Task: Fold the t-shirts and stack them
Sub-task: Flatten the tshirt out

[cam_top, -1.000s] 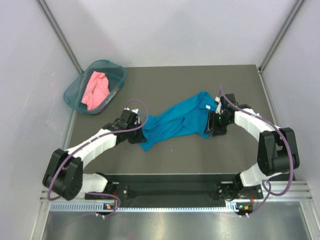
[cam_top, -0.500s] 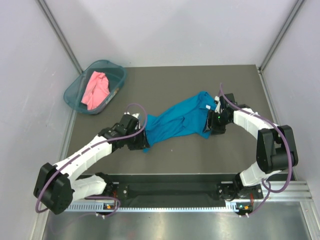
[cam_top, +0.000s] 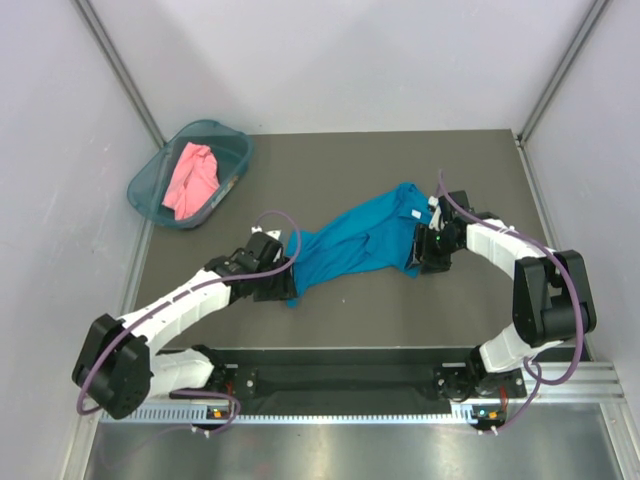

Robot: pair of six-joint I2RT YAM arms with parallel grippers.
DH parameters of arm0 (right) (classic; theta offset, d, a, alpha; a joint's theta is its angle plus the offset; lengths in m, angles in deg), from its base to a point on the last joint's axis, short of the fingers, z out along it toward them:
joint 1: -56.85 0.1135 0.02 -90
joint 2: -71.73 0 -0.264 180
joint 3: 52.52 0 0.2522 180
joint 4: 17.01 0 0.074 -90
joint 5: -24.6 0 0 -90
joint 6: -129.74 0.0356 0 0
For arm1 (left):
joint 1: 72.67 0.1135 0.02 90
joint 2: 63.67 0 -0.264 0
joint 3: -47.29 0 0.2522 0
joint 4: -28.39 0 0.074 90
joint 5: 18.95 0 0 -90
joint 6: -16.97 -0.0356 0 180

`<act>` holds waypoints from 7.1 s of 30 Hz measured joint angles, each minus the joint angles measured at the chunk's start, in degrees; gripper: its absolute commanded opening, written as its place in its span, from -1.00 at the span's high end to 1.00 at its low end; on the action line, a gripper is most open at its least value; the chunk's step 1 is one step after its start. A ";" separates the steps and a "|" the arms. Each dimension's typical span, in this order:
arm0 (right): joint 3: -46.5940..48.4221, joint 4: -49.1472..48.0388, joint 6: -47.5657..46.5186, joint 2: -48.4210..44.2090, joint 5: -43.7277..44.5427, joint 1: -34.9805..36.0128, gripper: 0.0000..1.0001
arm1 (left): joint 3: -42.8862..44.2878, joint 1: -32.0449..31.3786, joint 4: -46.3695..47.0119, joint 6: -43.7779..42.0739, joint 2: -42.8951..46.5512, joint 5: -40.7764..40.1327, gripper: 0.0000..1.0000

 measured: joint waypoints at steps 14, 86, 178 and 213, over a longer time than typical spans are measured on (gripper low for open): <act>-0.02 0.02 -0.13 0.00 -0.42 0.00 -0.01 | -5.62 -0.20 9.29 -1.86 -4.63 0.44 -0.08; -4.94 -11.41 5.49 0.42 9.55 1.33 0.30 | 1.29 -1.18 4.96 0.04 -2.91 0.79 1.00; 65.29 -8.02 2.78 -15.91 18.86 -21.18 1.00 | 55.32 -0.07 30.10 -51.25 -10.32 -39.71 1.00; 42.32 -14.47 3.48 -36.52 15.15 -21.27 1.00 | 40.30 -0.02 26.69 -44.33 5.70 -29.14 1.00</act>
